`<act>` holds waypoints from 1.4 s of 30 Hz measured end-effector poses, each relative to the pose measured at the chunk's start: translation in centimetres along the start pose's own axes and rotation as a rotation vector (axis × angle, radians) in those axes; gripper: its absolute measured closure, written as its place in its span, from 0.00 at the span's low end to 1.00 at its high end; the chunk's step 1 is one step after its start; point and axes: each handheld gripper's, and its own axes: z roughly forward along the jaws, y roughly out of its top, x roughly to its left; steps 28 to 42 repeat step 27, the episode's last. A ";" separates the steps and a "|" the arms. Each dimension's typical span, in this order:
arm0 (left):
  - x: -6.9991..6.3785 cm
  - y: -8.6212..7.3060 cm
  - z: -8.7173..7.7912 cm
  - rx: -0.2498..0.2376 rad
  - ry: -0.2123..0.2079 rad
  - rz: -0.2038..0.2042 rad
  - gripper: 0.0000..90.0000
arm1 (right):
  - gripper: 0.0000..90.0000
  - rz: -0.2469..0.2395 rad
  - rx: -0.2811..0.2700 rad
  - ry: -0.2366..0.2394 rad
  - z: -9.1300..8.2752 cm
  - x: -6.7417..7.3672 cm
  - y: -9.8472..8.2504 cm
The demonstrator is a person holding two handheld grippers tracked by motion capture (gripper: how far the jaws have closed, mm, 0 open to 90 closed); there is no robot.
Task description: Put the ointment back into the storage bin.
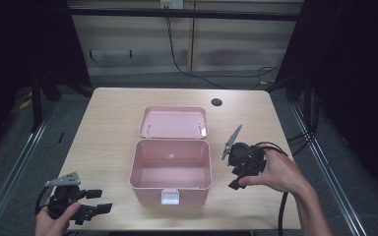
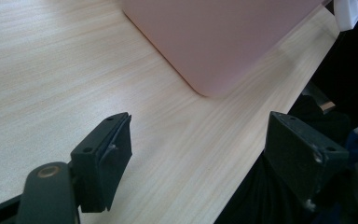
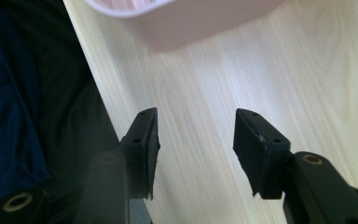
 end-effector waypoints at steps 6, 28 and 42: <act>0.0 0.0 0.0 -0.002 0.001 -0.002 0.25 | 0.56 0.008 -0.001 0.015 1.2 -0.2 -0.6; 0.1 0.0 0.1 0.007 0.011 -0.001 0.25 | 0.55 0.083 -0.009 0.058 6.0 -1.4 -4.1; 0.1 0.0 0.1 0.007 0.011 -0.001 0.25 | 0.55 0.083 -0.009 0.058 6.0 -1.4 -4.1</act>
